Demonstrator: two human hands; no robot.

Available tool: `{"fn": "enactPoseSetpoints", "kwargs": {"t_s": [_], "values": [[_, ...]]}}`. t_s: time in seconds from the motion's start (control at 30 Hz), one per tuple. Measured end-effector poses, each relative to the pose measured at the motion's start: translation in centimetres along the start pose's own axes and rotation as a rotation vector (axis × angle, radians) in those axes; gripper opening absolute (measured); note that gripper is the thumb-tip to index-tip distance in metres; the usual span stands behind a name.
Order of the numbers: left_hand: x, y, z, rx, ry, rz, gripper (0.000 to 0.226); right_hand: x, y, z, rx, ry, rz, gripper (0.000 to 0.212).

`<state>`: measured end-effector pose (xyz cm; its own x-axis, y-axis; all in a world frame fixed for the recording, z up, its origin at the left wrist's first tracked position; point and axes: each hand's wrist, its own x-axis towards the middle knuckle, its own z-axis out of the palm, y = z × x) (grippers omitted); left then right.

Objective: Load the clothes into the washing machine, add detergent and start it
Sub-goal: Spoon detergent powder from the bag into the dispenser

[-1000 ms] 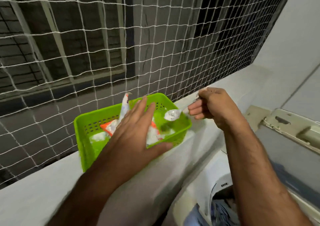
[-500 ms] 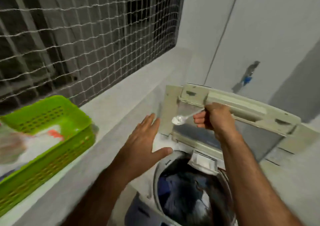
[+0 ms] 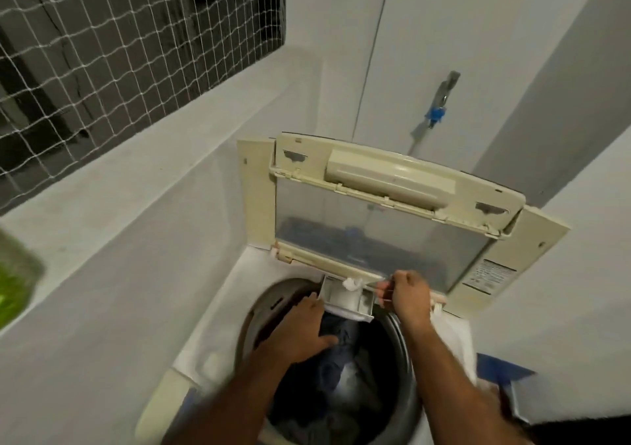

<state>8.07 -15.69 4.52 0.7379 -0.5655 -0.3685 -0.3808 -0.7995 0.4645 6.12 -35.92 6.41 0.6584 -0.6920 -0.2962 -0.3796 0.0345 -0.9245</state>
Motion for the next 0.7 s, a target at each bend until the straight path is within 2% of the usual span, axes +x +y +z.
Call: {"fn": "enactPoseSetpoints", "kwargs": {"t_s": [0.13, 0.27, 0.33, 0.53, 0.63, 0.7], "values": [[1.8, 0.3, 1.9, 0.012, -0.084, -0.052, 0.094, 0.5, 3.2, 0.9, -0.365, 0.012, -0.184, 0.026], [2.4, 0.3, 3.1, 0.062, -0.101, -0.078, 0.097, -0.2, 5.0, 1.6, -0.619, -0.14, -0.415, 0.017], [2.6, 0.2, 3.5, 0.078, -0.097, -0.082, 0.098, -0.4, 5.3, 1.6, -0.691, -0.163, -0.521, 0.015], [1.6, 0.1, 2.9, 0.067, -0.071, -0.062, 0.097, -1.0, 5.7, 1.1, -0.721, -0.153, -0.586, 0.02], [-0.2, -0.1, 0.7, 0.028, -0.005, -0.044, 0.092, -2.1, 3.8, 1.2, -0.589, -0.065, -0.595, 0.017], [-2.2, -0.3, -1.5, 0.005, 0.08, -0.029, 0.09, -3.6, 1.6, 2.1, -0.459, -0.01, -0.599, 0.023]]}}
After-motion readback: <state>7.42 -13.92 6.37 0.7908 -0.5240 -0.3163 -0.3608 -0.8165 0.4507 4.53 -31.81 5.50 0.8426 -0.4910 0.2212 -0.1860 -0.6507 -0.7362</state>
